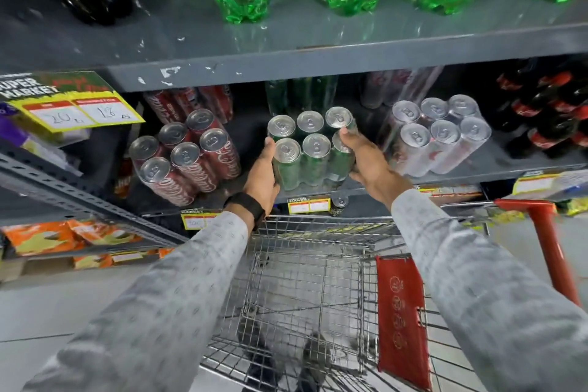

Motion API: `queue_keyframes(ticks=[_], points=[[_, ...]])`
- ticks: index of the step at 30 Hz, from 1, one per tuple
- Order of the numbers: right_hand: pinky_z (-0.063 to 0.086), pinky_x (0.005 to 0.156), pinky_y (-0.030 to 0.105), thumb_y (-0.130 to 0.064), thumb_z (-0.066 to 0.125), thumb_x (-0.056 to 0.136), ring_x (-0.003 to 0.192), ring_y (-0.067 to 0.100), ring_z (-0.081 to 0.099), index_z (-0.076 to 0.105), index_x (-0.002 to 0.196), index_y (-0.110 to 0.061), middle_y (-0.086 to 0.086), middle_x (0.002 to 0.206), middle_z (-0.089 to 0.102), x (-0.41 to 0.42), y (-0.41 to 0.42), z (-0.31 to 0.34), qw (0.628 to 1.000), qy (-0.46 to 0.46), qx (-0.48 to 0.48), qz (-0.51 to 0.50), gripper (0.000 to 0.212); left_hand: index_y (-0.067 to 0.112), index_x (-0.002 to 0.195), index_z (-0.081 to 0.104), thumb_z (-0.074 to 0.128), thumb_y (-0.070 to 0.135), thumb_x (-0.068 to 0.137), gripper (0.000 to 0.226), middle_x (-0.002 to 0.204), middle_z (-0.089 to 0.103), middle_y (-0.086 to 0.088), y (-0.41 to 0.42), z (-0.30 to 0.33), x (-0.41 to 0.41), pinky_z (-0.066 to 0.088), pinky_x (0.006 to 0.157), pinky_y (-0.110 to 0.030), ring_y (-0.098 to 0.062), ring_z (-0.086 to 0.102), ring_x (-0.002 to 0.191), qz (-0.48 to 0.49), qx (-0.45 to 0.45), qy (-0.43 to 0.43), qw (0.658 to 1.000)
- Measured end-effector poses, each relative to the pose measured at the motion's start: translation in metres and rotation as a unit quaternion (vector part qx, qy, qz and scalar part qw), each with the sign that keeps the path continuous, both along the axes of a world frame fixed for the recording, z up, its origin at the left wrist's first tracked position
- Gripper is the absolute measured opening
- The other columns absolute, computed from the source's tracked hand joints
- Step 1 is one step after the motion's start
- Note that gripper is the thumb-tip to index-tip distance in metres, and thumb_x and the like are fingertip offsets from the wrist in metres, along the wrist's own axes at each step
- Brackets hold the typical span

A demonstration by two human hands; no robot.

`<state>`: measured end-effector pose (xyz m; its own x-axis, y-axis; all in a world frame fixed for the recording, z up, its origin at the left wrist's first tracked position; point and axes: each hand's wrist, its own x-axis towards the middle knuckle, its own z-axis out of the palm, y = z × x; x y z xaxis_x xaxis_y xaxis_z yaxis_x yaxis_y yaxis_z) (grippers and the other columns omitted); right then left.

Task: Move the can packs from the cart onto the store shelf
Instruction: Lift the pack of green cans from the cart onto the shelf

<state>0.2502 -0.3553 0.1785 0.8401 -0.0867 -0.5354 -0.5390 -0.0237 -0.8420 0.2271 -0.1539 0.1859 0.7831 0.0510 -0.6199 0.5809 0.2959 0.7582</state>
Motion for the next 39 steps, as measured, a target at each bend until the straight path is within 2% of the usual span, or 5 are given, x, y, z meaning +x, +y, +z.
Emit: queue_keyframes(ticks=[12, 17, 25, 32, 39], points=[[0.047, 0.100, 0.043, -0.083, 0.063, 0.058, 0.120, 0.017, 0.061, 0.061, 0.135, -0.040, -0.027, 0.104, 0.066, -0.012, 0.002, 0.000, 0.999, -0.013, -0.016, -0.035, 0.088, 0.026, 0.140, 0.059, 0.045, 0.071, 0.095, 0.065, 0.152, 0.061, -0.001, -0.004, 0.010, -0.002, 0.037, 0.126, -0.045, -0.019, 0.057, 0.141, -0.018, 0.029, 0.007, 0.999], [0.049, 0.103, 0.044, -0.079, 0.067, 0.060, 0.117, 0.017, 0.066, 0.064, 0.115, -0.042, -0.016, 0.112, 0.073, -0.010, -0.001, -0.001, 1.000, -0.008, 0.004, -0.026, 0.066, 0.032, 0.098, 0.064, 0.047, 0.069, 0.095, 0.041, 0.117, 0.069, 0.002, -0.005, 0.010, -0.001, 0.058, 0.066, -0.025, -0.006, 0.069, 0.090, -0.005, 0.022, 0.022, 0.999], [0.052, 0.100, 0.043, -0.076, 0.070, 0.060, 0.102, 0.011, 0.071, 0.066, 0.099, -0.043, -0.021, 0.087, 0.079, -0.006, -0.004, -0.004, 1.000, -0.014, 0.015, -0.019, 0.052, 0.030, 0.110, 0.065, 0.049, 0.072, 0.092, 0.049, 0.141, 0.069, -0.003, -0.003, 0.006, -0.002, 0.057, 0.088, -0.031, -0.007, 0.071, 0.092, 0.002, 0.014, 0.017, 1.000], [0.031, 0.123, 0.049, -0.084, 0.060, 0.067, 0.146, 0.022, 0.043, 0.027, 0.160, -0.035, -0.003, 0.162, 0.044, -0.015, -0.002, 0.004, 1.000, -0.019, -0.021, -0.004, 0.110, 0.028, 0.158, 0.044, 0.040, 0.078, 0.091, 0.083, 0.168, 0.042, -0.001, 0.004, 0.010, -0.011, 0.024, 0.131, -0.050, -0.023, 0.041, 0.155, -0.018, 0.085, 0.011, 0.996], [0.054, 0.097, 0.046, -0.030, 0.055, 0.094, 0.108, 0.029, 0.066, 0.065, 0.119, -0.006, 0.016, 0.112, 0.071, -0.053, 0.030, 0.031, 0.918, -0.284, -0.221, -0.167, 0.037, 0.021, 0.117, 0.078, 0.062, 0.005, 0.096, 0.031, 0.121, 0.076, -0.012, 0.090, 0.017, -0.096, 0.051, 0.114, -0.053, -0.033, 0.071, 0.122, 0.072, 0.203, -0.100, 0.971]])
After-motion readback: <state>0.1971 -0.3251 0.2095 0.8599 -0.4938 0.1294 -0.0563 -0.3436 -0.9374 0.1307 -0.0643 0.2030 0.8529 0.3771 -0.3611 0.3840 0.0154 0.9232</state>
